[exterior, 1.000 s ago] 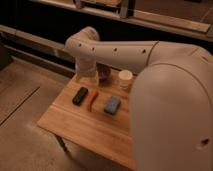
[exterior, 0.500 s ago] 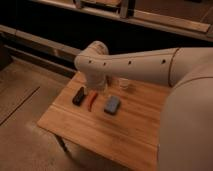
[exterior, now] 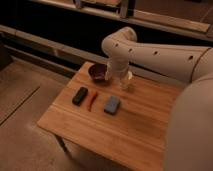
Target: Move the arm in a circular motion
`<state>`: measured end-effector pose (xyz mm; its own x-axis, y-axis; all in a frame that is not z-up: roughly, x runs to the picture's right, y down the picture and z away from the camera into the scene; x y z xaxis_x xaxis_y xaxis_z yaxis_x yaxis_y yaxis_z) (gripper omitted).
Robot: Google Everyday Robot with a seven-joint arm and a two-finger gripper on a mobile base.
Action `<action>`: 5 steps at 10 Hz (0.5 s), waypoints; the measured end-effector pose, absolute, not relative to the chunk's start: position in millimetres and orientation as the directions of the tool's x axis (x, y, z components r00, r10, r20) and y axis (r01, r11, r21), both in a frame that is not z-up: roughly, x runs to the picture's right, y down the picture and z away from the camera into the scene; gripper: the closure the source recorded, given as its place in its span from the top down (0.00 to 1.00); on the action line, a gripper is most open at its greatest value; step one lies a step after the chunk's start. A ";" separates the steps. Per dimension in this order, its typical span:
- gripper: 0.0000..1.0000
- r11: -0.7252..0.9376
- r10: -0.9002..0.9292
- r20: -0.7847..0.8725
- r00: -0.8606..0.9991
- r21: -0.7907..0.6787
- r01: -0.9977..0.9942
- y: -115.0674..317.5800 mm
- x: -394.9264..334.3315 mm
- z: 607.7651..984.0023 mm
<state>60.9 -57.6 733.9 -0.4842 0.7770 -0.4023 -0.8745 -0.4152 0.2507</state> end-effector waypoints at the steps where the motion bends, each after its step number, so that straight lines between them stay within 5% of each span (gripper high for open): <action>1: 0.65 -0.404 0.785 -0.404 -0.470 0.243 -0.882 -69.4 49.6 737.8; 5: 0.65 -0.235 0.861 -0.423 -0.281 0.158 -0.959 -92.2 -44.9 736.4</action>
<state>-44.9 -92.2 736.4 -0.2807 0.8613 -0.4235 -0.9591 -0.2347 0.1584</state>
